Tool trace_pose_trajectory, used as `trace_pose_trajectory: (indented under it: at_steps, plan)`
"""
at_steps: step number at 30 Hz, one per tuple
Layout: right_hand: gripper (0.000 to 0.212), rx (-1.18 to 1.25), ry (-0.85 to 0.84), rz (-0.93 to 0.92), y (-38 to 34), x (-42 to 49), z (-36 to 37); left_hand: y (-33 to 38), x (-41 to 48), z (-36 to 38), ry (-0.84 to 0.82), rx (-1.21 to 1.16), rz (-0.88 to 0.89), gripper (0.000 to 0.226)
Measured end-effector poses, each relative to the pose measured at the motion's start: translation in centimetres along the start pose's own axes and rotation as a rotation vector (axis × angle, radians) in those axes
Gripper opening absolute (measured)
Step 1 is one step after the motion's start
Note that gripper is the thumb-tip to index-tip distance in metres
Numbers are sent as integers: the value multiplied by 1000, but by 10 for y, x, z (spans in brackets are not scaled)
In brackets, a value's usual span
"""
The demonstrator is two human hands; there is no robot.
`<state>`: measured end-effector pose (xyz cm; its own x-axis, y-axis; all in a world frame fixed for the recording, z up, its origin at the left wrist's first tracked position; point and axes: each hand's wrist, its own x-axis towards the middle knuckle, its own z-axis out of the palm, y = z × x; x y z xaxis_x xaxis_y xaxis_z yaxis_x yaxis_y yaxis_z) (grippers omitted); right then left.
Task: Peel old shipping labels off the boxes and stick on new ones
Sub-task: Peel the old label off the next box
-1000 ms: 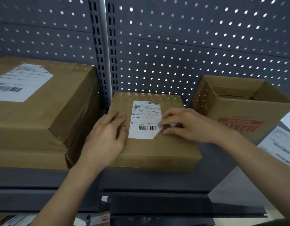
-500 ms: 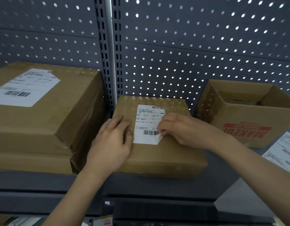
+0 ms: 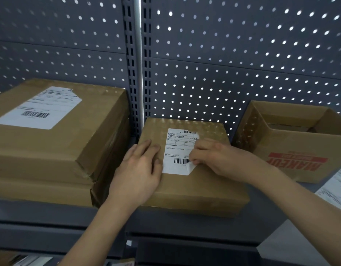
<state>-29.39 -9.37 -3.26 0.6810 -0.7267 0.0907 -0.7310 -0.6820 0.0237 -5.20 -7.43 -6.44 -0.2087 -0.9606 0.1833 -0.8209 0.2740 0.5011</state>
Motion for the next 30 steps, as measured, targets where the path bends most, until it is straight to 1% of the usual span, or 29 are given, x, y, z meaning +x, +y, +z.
trace_pose_trajectory:
  at_steps: [4, 10, 17, 20, 24, 27, 30]
  plan:
    - [22, -38, 59, -27, 0, -1, 4, 0, 0, 0, -1, 3, 1, 43]
    - [27, -35, 6, -32, 1, 5, 6, 0, 1, 1, -1, 14, 2, 43]
    - [13, 41, 21, -20, 2, 5, 2, 0, 1, 1, 6, 14, 5, 42]
    - [16, 78, 46, -26, 1, 6, 1, 0, 1, 1, 4, 20, 6, 42]
    - [22, 35, 79, -41, -3, 8, 2, -1, 2, 1, -11, 31, 5, 42]
    - [19, 37, 40, -6, -9, 12, -2, 0, 2, 1, -7, 45, 10, 42]
    - [16, 47, -52, 50, -15, 15, -8, 1, 2, 1, -12, 40, 8, 41]
